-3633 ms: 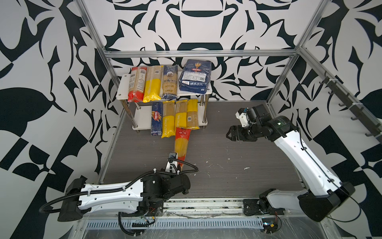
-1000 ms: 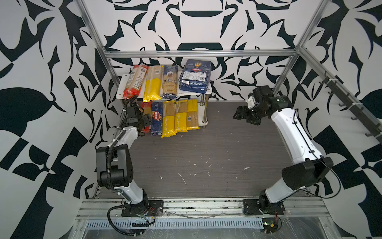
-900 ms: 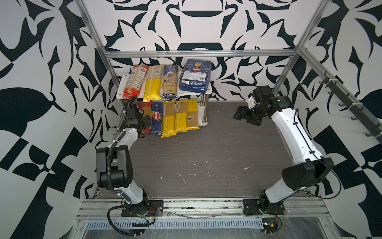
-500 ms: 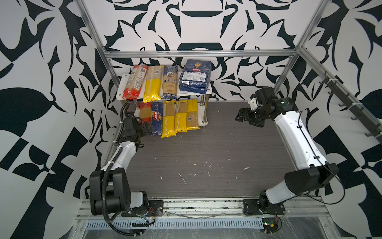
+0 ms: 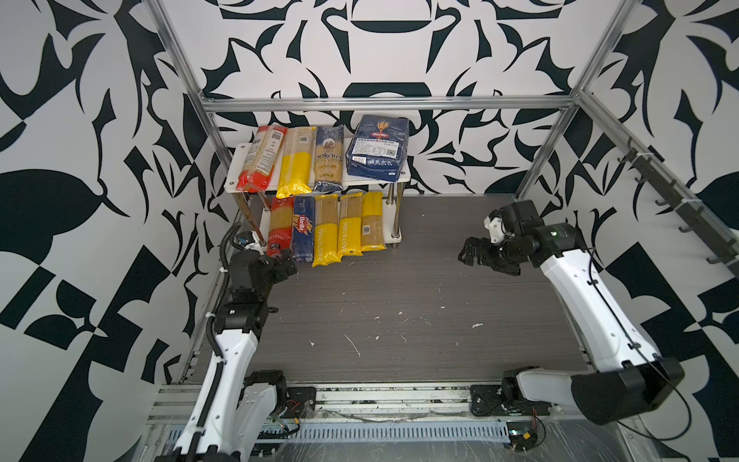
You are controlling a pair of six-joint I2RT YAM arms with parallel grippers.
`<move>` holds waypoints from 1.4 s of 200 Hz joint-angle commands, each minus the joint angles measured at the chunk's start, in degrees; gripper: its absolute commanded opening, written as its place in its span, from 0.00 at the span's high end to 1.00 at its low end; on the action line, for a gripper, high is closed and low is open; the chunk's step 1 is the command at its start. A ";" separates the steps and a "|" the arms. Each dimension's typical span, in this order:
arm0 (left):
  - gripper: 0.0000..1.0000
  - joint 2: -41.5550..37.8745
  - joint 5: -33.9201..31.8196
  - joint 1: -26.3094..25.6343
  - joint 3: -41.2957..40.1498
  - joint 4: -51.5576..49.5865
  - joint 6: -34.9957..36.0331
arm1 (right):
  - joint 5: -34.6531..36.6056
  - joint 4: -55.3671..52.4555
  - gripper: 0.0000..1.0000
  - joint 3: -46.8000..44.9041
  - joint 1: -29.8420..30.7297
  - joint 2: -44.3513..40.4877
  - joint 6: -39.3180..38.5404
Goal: Arrange pasta packages on shelves
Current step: Reset both arms
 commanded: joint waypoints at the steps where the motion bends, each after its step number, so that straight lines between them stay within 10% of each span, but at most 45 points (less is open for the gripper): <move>1: 0.01 -3.85 -6.73 -4.57 -1.26 -6.46 0.02 | 5.49 7.78 0.00 -6.33 -0.27 -5.67 -1.47; 62: 0.01 -10.36 -5.66 -7.73 -3.38 -8.11 0.50 | 7.97 20.47 0.00 -23.56 -0.26 -26.59 -8.64; 129: 0.01 -9.19 -11.42 -11.42 -9.74 0.47 2.12 | 7.90 27.56 0.00 -35.20 -0.31 -31.11 -8.48; 247: 0.01 2.95 -25.56 -10.97 -23.77 35.73 15.22 | 15.26 58.77 0.00 -45.91 -0.34 -15.55 -13.59; 280: 0.01 11.37 -20.94 -7.14 -26.44 48.45 12.81 | 18.88 69.23 0.00 -47.68 -0.35 -7.81 -13.74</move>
